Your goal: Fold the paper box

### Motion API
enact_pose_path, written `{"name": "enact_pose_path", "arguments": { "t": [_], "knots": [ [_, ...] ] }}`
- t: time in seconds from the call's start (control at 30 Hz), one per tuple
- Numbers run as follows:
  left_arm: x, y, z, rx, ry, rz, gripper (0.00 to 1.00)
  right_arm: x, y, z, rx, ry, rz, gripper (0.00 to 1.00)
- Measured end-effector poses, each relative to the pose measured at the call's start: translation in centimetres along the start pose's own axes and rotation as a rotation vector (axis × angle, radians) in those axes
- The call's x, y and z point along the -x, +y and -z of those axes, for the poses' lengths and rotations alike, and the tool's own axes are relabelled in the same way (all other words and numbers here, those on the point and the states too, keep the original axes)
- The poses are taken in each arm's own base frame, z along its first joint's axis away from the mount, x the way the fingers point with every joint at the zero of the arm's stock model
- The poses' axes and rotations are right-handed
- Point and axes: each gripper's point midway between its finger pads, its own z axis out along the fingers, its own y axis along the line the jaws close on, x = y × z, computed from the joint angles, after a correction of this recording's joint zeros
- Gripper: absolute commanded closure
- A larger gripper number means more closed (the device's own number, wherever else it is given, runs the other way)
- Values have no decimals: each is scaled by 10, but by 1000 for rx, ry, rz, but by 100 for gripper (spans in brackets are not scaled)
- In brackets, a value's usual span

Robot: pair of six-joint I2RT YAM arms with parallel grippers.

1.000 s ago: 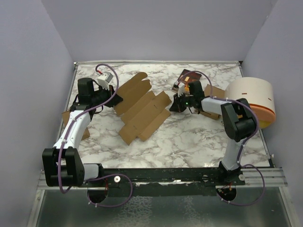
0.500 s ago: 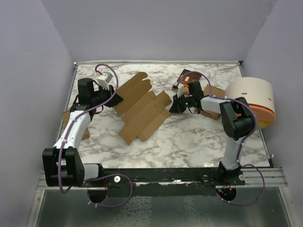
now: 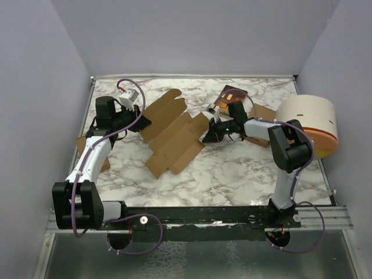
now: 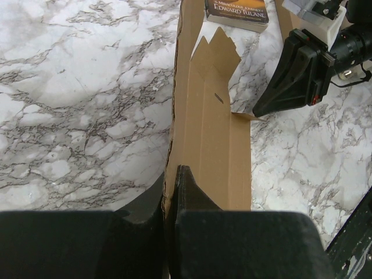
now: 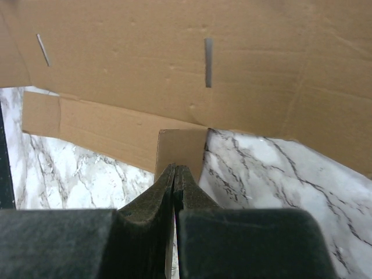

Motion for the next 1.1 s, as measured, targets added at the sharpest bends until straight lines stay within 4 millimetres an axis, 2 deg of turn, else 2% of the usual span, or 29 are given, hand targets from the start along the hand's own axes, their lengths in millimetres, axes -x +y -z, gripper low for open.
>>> {"name": "enact_pose_path", "arguments": {
  "t": [0.23,0.4,0.6,0.87,1.1],
  "knots": [
    [0,0,0,0,0,0,100,-4,13,-7,38,32,12,99],
    [0,0,0,0,0,0,100,-2,11,-15,41,52,18,99],
    [0,-1,0,-3,1,1,100,-16,6,-23,24,102,-11,99],
    [-1,-2,-1,-7,3,0,100,-16,7,-30,6,132,-7,98],
    [-1,-3,-1,-12,3,-1,100,-11,12,-27,36,145,31,94]
  ]
}}
